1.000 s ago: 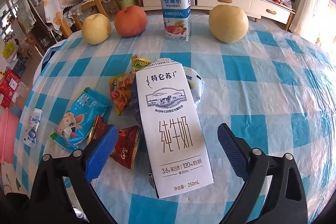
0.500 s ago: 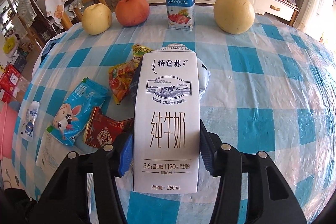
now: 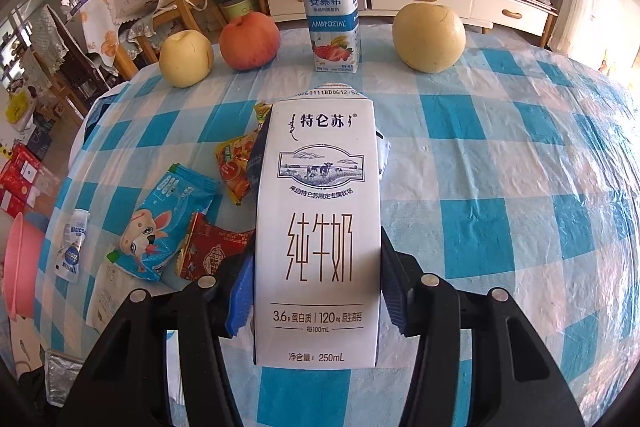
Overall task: Collect trash
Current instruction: 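Lift the foil tray with the left tool while the right tool lifts the milk carton, then carry the foil tray and milk carton over the pink bucket with both tools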
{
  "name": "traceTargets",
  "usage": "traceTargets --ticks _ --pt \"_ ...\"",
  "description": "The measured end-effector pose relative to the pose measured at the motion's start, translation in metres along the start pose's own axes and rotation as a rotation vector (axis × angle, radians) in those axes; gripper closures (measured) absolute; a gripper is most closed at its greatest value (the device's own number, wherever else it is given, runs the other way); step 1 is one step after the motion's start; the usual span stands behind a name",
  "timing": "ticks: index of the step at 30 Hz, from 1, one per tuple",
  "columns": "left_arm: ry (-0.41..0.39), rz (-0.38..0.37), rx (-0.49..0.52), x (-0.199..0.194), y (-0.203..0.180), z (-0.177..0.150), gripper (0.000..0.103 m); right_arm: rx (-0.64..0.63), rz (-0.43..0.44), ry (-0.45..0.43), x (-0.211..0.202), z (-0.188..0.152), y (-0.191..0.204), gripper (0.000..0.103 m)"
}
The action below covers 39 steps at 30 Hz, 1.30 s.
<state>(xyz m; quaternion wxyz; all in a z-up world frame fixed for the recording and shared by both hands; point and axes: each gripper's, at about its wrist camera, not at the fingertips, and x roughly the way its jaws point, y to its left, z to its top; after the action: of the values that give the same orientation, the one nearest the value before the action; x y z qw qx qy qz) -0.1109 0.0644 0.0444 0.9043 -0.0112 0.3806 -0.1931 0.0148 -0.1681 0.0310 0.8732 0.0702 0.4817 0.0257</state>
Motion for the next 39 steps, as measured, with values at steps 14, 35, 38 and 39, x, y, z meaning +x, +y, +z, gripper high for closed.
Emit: traceTargets --ticks 14,35,38,39 --pt "-0.101 0.034 -0.072 -0.027 0.041 0.025 0.092 0.12 0.138 -0.102 -0.039 -0.001 0.007 0.049" --pt "-0.243 0.071 -0.22 -0.07 0.107 0.043 0.092 0.159 0.438 -0.134 -0.08 -0.007 0.09 0.049" --pt "-0.267 0.078 -0.257 -0.079 0.121 0.044 0.092 0.13 0.474 -0.126 -0.083 -0.008 0.114 0.049" --pt "-0.275 0.082 -0.271 -0.082 0.126 0.044 0.092 0.119 0.485 -0.122 -0.084 -0.009 0.122 0.049"
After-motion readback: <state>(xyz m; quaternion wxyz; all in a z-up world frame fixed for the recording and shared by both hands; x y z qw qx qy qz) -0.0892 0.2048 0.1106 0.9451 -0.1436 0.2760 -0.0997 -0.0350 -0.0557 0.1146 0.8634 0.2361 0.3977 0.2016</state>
